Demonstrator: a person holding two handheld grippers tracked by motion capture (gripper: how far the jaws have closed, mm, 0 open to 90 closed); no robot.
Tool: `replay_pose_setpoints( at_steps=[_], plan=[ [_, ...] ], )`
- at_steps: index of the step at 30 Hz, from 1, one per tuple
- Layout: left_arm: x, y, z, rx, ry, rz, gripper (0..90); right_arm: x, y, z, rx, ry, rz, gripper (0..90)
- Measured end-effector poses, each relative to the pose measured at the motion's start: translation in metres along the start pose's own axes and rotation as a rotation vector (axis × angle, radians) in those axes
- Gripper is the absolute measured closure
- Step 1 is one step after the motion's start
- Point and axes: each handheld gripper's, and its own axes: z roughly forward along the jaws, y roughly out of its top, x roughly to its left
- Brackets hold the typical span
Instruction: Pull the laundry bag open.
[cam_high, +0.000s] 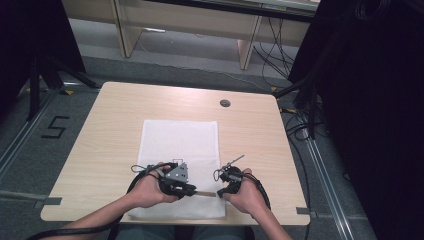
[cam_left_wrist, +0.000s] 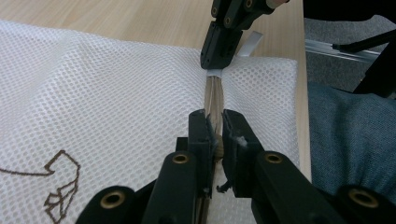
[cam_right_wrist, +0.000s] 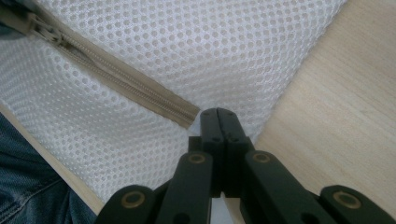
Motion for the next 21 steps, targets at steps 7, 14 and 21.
replay_pose_setpoints(
  at_steps=[7, 14, 21],
  plan=[
    [-0.0005, -0.0032, -0.0022, -0.002, -0.003, -0.015, 82.0, 0.0016, 0.0007, -0.0013, 0.012, 0.003, 0.019, 90.0],
    [0.0003, -0.0054, -0.0058, 0.001, 0.002, -0.011, 82.1, 0.0004, 0.0, -0.0002, 0.005, -0.001, 0.008, 90.0],
    [0.0005, -0.0073, -0.0082, 0.004, 0.002, -0.014, 82.0, 0.0004, -0.0001, -0.0002, 0.003, -0.001, 0.009, 90.0]
  ],
)
